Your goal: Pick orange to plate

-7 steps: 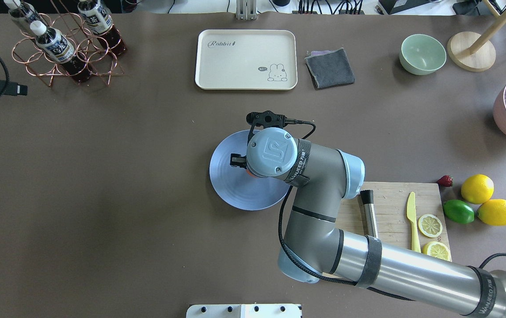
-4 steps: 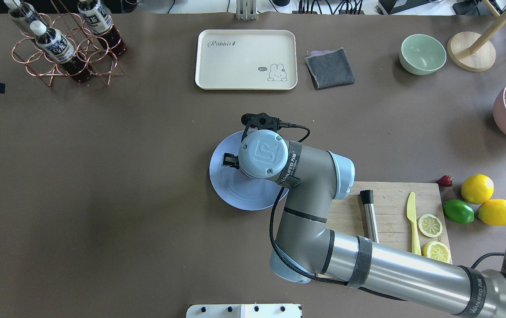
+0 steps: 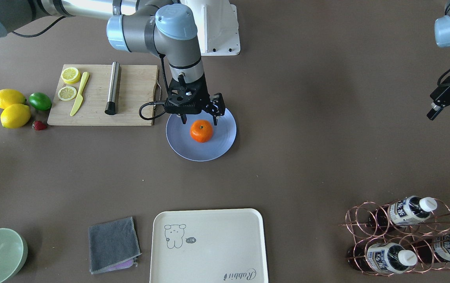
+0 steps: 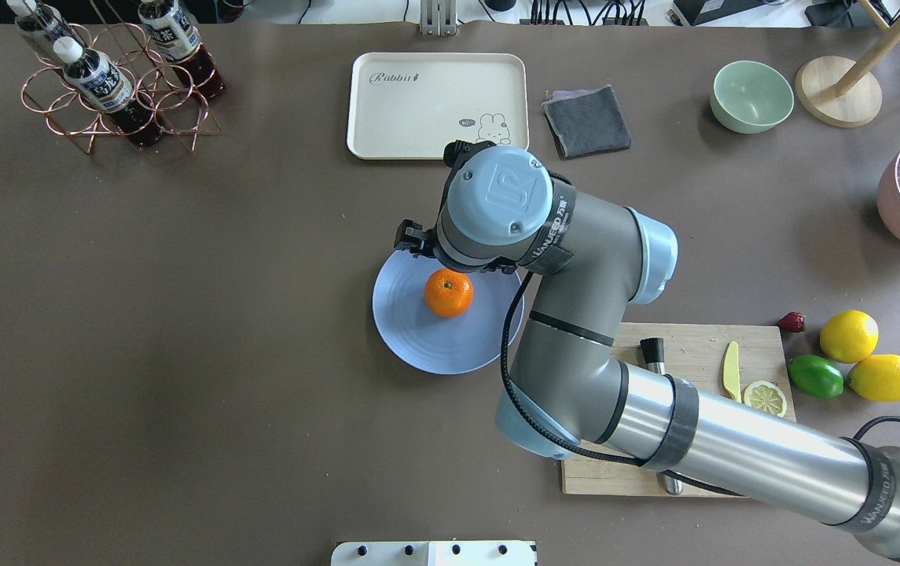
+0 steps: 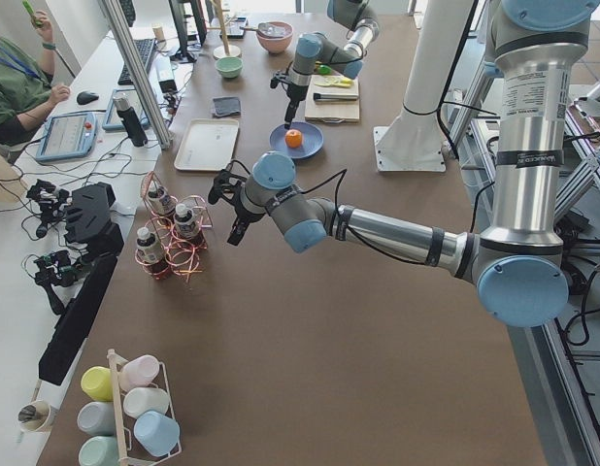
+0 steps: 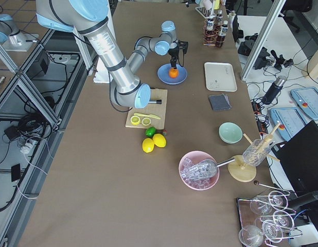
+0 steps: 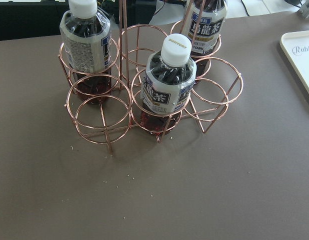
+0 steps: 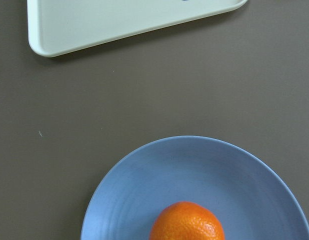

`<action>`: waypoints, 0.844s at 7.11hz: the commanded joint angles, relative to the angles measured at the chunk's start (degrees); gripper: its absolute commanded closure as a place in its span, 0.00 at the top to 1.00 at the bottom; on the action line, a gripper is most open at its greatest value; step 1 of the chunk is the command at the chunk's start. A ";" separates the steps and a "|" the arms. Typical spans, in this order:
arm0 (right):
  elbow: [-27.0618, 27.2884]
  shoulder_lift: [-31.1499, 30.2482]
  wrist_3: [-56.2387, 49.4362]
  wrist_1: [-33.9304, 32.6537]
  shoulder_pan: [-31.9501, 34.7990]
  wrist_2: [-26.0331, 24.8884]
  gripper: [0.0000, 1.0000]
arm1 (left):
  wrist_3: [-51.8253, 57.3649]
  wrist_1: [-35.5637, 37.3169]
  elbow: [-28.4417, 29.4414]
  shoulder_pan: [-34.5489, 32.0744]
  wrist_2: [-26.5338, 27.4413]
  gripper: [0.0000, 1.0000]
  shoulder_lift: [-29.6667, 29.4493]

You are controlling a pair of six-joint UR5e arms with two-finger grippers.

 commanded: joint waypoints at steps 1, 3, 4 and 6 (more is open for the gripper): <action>12.62 -5.96 -8.38 -10.29 7.15 7.70 1.00 | 11.73 0.00 -0.39 -5.93 -3.08 0.98 7.21; 18.55 -18.16 -23.64 -11.13 19.17 18.32 1.00 | 23.02 2.70 -0.21 -7.78 -2.03 0.98 10.85; 19.53 -24.39 -33.81 -11.13 26.19 23.59 1.00 | 23.31 8.46 -0.56 -9.01 -1.76 0.98 10.25; 18.66 -34.77 -51.23 -11.31 38.08 28.64 1.00 | 24.01 15.96 -1.36 -8.76 4.27 0.98 7.18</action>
